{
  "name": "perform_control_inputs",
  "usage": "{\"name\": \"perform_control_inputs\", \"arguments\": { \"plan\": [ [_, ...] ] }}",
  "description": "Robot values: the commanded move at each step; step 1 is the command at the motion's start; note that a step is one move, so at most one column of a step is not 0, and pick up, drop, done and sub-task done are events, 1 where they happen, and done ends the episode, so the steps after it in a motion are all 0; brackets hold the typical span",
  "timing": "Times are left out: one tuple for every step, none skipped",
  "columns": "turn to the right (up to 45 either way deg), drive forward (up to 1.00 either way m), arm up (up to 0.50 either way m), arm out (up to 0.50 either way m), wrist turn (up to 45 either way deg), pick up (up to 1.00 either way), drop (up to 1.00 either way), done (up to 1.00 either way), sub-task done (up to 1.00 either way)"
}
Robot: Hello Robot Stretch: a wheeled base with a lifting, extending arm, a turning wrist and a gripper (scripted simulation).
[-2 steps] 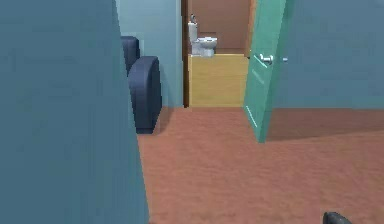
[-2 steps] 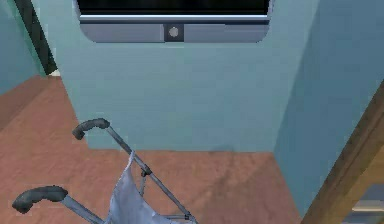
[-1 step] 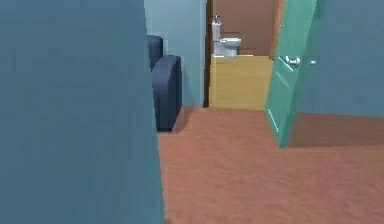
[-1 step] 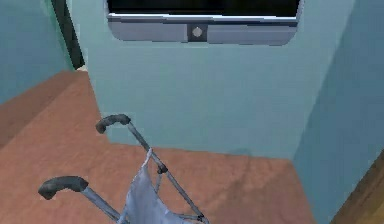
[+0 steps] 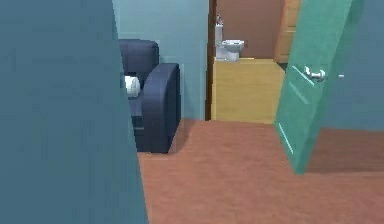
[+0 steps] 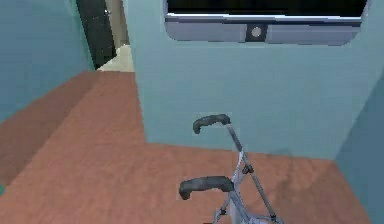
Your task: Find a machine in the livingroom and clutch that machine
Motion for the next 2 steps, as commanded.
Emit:
{"name": "perform_control_inputs", "arguments": {
  "plan": [
    [15.0,0.00,0.00,0.00,0.0,0.00,0.00,0.00,0.00],
    [0.0,1.00,0.00,0.00,0.0,0.00,0.00,0.00,0.00]
  ]
}}
